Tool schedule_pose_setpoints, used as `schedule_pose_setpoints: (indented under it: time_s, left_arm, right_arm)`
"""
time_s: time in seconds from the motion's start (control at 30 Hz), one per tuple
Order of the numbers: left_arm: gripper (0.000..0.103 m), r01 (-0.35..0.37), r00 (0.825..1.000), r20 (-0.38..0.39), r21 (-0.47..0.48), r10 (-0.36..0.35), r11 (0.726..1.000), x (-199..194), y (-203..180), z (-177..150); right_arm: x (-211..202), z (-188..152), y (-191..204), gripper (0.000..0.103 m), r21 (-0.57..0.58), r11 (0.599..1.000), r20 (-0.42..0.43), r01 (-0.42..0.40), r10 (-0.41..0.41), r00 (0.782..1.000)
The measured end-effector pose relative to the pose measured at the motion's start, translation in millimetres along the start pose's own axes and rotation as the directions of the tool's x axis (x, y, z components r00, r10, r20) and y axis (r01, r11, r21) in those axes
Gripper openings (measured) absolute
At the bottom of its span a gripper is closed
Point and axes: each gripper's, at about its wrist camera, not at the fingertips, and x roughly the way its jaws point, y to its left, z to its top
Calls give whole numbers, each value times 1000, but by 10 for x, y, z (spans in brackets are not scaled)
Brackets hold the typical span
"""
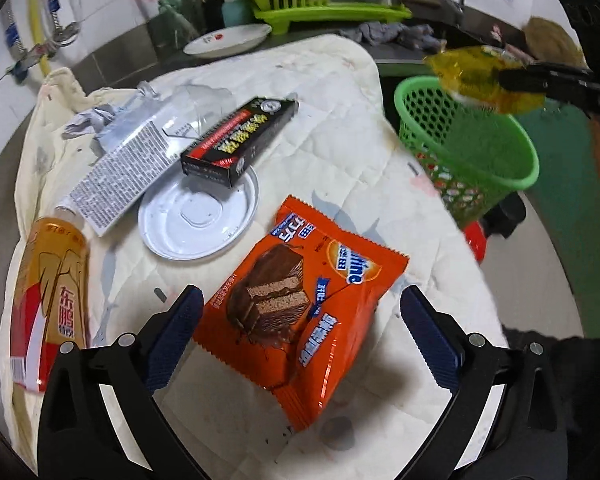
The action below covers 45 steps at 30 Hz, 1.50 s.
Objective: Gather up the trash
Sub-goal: 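Carry the yellow chip bag with the right tool over the green basket, then drop the yellow bag into the basket with the right tool while the left tool grasps the orange wafer bag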
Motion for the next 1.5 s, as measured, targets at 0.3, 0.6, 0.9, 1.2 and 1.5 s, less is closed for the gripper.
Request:
schedule_pose_setpoints:
  time_s: [0.3, 0.6, 0.9, 1.2, 1.5]
  left_arm:
    - [97, 38, 999, -19, -45, -39, 998, 160, 82, -2]
    - [96, 29, 1000, 8, -39, -28, 999, 145, 7, 41]
    - [95, 36, 999, -13, -27, -36, 999, 228, 8, 86]
    - [56, 58, 998, 38, -82, -55, 995, 142, -18, 17]
    - [43, 48, 996, 80, -74, -42, 996, 28, -196, 73]
  right_arm:
    - [-81, -256, -592, 21, 114, 988, -26, 102, -100, 995]
    - [-65, -447, -906, 21, 175, 972, -64, 157, -148, 987]
    - [-14, -561, -1173, 22, 227, 949, -95, 219, -202, 975]
    - [51, -682, -1484, 26, 315, 916, -125, 250, -221, 967]
    - [-6, -770, -1538, 53, 318, 910, -121, 267, -240, 963]
